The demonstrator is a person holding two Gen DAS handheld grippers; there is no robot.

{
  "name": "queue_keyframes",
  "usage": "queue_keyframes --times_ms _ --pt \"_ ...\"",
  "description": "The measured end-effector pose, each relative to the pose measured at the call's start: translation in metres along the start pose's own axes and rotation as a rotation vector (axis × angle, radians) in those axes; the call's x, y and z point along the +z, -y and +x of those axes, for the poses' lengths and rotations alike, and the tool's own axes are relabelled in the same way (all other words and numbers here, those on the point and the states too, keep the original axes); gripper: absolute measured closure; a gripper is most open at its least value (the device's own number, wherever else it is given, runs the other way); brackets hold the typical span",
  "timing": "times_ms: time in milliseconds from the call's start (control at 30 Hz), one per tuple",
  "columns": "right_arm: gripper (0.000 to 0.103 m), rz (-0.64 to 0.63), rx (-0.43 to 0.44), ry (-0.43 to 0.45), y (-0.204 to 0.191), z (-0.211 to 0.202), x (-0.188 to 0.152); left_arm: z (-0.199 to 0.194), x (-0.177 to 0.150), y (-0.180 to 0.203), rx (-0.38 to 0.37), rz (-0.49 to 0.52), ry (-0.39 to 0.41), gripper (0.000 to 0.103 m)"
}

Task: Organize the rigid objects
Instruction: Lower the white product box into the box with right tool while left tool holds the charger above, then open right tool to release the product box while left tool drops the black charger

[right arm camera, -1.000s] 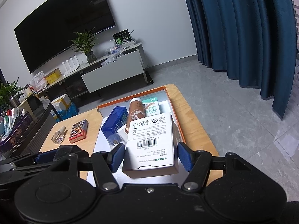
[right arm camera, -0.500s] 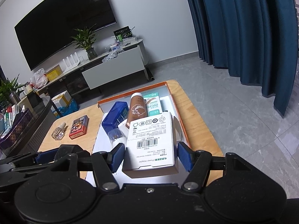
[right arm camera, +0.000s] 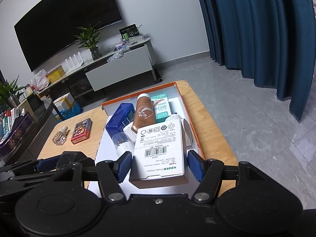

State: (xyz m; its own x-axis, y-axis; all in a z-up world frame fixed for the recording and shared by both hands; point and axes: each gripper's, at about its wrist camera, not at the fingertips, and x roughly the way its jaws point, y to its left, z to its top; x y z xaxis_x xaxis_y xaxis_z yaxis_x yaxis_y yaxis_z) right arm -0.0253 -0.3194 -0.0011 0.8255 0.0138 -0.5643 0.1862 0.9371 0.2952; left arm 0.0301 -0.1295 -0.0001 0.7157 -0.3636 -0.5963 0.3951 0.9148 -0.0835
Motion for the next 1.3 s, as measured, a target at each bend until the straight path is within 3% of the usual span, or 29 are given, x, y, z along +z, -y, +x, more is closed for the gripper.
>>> queue_keyframes --times_ms 800,1300 --pt "0.027 0.001 -0.020 -0.029 0.003 0.010 -0.002 0.006 -0.001 0.000 -0.012 -0.009 -0.015 0.042" --pt "0.024 0.010 -0.042 0.003 0.003 0.004 0.003 0.016 -0.007 -0.001 -0.104 -0.040 -0.041 0.042"
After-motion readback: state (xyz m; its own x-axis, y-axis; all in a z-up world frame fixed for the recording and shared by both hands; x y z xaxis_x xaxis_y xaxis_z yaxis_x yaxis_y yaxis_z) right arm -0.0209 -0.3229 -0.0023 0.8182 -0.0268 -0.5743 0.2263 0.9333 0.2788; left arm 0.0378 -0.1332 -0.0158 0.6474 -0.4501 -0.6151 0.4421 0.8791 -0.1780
